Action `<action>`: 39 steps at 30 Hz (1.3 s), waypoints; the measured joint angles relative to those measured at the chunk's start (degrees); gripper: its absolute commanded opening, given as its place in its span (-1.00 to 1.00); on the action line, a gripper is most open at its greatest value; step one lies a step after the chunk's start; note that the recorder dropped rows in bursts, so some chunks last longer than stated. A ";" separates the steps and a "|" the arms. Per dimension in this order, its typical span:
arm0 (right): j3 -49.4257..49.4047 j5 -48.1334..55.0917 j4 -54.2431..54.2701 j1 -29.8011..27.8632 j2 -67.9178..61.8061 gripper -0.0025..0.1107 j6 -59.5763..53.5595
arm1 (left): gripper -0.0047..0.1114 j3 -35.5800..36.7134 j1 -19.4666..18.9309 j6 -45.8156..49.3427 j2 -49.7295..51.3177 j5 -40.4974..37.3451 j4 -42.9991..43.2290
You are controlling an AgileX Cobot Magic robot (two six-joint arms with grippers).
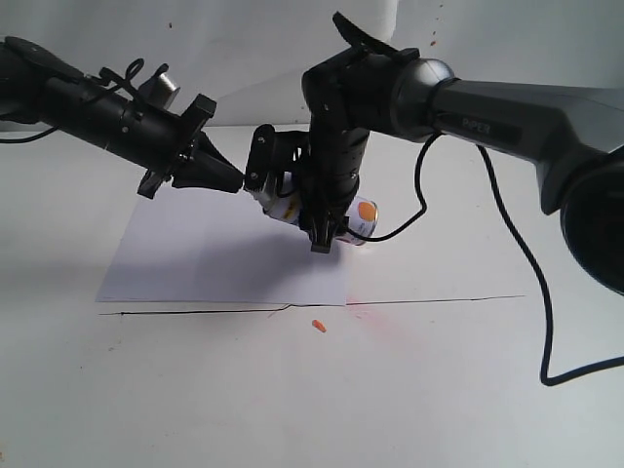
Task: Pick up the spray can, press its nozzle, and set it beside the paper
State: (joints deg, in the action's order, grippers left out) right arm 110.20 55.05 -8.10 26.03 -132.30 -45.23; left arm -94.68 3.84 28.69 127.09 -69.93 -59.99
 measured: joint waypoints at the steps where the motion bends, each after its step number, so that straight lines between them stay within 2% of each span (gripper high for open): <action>1: 0.00 0.00 0.00 0.00 0.00 -0.96 0.00 | -0.92 0.00 0.13 0.00 0.00 0.00 0.00; 39: 0.00 1.48 -0.80 -0.03 0.00 -0.96 -0.82 | -0.92 -0.07 0.92 1.35 2.36 0.12 -3.18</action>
State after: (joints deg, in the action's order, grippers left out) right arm 110.20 56.53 -8.90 26.00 -132.30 -46.05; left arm -94.75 4.76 30.04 129.45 -69.81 -63.17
